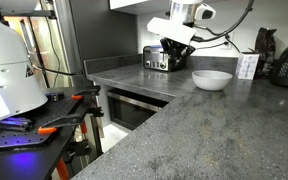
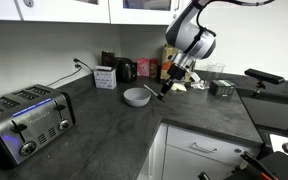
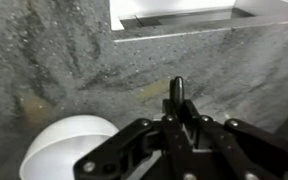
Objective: Put the marker inside the bowl.
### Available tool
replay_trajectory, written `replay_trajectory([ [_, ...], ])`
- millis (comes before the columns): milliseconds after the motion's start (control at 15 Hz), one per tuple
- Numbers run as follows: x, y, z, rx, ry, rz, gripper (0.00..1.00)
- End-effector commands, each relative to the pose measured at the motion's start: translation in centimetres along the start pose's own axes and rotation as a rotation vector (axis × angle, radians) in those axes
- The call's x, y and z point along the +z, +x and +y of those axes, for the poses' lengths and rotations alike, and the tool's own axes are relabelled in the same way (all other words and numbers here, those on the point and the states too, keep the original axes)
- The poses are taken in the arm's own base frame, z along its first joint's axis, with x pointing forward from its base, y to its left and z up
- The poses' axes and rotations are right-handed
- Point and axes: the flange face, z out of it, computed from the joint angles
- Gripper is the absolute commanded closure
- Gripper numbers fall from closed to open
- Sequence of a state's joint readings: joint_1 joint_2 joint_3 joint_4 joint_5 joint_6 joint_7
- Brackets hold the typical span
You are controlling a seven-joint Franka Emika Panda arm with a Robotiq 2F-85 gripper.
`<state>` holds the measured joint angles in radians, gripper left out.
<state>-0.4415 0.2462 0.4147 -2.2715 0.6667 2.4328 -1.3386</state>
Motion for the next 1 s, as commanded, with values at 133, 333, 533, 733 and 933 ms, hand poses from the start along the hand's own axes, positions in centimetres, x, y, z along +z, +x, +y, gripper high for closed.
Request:
replay_trajectory([
  [133, -2.5, -1.5, -1.5, -0.210, 0.256, 0.070, 0.96],
  [333, -2.6, -2.2, -1.9, -0.317, 0.401, 0.083, 0.96],
  [533, -2.6, -1.0, -2.2, -0.412, 0.528, 0.149, 0.96],
  [733, -2.1, 0.8, -1.5, -0.457, 0.559, 0.194, 0.96],
  [933, -1.3, 2.4, -0.6, -0.452, 0.550, 0.214, 0.96],
])
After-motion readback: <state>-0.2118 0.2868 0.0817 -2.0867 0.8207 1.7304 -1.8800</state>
